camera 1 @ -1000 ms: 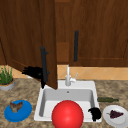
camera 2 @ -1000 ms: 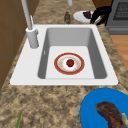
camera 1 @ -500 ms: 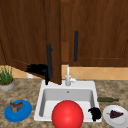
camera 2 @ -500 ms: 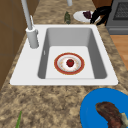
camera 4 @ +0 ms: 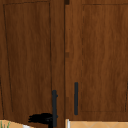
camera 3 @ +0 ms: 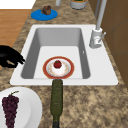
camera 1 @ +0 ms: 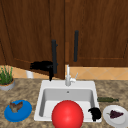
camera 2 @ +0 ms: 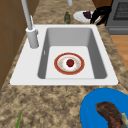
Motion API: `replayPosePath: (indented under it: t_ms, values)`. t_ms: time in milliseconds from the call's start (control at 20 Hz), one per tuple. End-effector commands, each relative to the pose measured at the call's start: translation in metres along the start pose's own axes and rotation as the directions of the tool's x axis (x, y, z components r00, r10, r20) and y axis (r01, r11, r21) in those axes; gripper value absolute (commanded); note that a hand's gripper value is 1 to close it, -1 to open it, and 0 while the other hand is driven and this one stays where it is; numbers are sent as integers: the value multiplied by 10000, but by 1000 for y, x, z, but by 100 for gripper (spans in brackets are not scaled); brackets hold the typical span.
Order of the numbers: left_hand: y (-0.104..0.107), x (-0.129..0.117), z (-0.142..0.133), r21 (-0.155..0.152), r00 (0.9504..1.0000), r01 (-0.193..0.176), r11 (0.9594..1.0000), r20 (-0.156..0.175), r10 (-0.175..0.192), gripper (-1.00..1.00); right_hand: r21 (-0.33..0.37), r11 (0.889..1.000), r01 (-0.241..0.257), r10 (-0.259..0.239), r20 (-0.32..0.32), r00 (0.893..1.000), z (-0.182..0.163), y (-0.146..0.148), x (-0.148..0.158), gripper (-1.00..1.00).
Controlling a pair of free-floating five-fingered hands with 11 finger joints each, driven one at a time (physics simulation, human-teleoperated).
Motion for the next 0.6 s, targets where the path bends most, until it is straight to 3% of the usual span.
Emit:
replayPosePath:
  t_ms: [0, 250, 550]
  values:
    - [-2, 11, -30, -98, 9995, 320, 9994, 25, -320, -100, 0, 10000, 0, 0, 0, 10000, 0, 0, 0, 0]
    - [-6, 9, -63, -163, 9972, 305, 9994, -672, -315, -100, 0, 10000, 0, 0, 0, 10000, 0, 0, 0, 0]
    - [-19, 6, -98, -354, 9879, 134, 9993, -1539, -187, -100, 0, 10000, 0, 0, 0, 10000, 0, 0, 0, 0]
